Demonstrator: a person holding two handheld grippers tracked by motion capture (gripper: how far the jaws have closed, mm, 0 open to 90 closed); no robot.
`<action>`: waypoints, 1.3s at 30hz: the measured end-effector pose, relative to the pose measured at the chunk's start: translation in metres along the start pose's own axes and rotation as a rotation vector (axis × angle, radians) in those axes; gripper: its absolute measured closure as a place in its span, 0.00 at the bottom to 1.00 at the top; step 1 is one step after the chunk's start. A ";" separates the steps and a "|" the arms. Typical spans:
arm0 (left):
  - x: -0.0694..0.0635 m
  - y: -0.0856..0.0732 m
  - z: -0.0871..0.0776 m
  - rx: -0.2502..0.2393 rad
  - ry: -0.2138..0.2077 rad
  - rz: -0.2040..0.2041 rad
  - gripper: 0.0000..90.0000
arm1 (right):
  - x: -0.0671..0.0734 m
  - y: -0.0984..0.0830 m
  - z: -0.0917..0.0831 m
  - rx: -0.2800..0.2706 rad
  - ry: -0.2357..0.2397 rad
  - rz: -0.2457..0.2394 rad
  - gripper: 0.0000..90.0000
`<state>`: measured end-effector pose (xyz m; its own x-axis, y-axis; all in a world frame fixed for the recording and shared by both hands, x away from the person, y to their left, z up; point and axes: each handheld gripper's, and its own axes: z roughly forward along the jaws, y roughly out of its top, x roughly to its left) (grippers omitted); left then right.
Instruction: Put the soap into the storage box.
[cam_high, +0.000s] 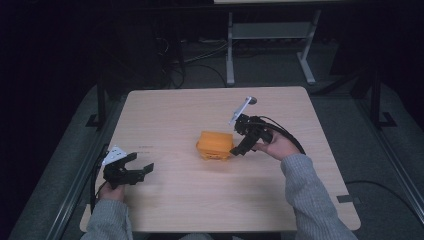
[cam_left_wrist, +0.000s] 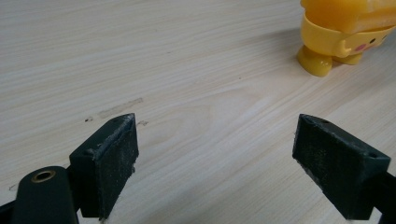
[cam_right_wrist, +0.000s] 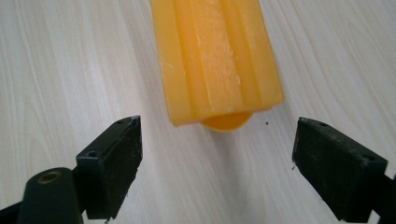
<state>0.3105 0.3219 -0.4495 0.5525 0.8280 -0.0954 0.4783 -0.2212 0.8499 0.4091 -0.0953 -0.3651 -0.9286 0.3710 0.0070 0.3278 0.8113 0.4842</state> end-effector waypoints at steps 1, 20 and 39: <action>0.000 0.000 0.000 0.000 0.000 -0.001 0.15 | 0.000 -0.002 0.000 -0.001 0.000 0.004 0.17; -0.001 -0.001 0.001 0.010 0.004 0.005 0.15 | 0.002 -0.048 -0.010 -0.026 -0.006 0.090 0.17; -0.002 -0.001 0.002 0.017 0.005 0.008 0.15 | 0.014 -0.090 -0.014 -0.060 -0.027 0.154 0.18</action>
<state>0.3103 0.3197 -0.4514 0.5531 0.8287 -0.0859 0.4856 -0.2368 0.8415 0.3641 -0.1695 -0.3968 -0.8629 0.5016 0.0624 0.4543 0.7155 0.5307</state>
